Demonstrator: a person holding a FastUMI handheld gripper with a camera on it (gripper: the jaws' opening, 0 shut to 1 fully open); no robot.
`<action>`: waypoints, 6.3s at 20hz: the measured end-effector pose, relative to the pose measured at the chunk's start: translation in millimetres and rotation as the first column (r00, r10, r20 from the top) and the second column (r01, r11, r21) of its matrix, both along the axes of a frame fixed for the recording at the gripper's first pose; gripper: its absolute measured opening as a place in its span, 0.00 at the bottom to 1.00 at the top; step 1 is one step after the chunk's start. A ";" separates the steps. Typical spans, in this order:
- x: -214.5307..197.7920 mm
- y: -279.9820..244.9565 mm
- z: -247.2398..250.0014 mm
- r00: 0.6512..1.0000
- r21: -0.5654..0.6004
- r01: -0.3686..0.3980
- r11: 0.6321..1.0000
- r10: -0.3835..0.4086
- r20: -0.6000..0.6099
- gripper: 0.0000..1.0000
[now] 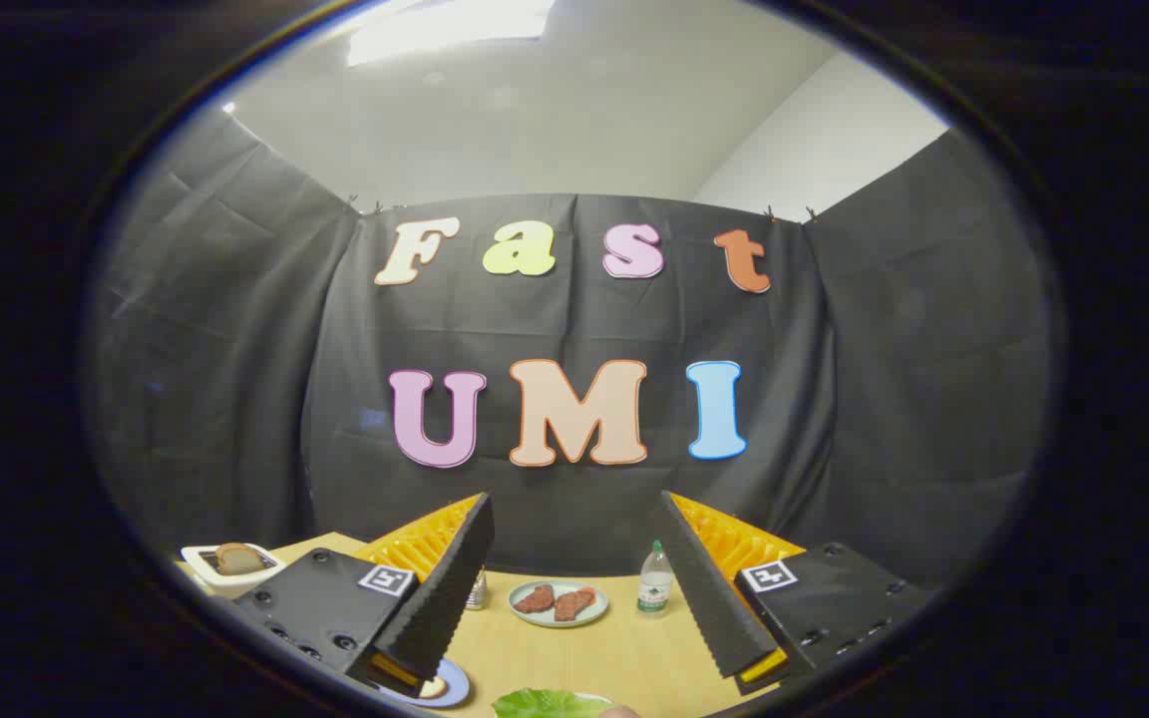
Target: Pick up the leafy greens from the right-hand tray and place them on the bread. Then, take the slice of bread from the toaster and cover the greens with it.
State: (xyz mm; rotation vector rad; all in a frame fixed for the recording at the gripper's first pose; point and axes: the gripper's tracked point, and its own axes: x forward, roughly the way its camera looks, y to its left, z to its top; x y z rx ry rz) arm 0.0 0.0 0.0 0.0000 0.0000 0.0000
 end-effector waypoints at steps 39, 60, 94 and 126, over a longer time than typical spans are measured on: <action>18.2 -8.0 -85.1 0.959 -0.073 -0.217 0.973 0.199 -0.203 1.00; 26.7 11.0 -227.9 0.693 -0.106 -0.626 0.773 0.489 -0.530 1.00; -46.3 15.3 -435.6 0.187 0.163 -0.767 0.620 0.460 -0.868 1.00; -61.2 74.5 -342.7 0.324 0.057 -0.783 0.619 0.484 -0.813 0.13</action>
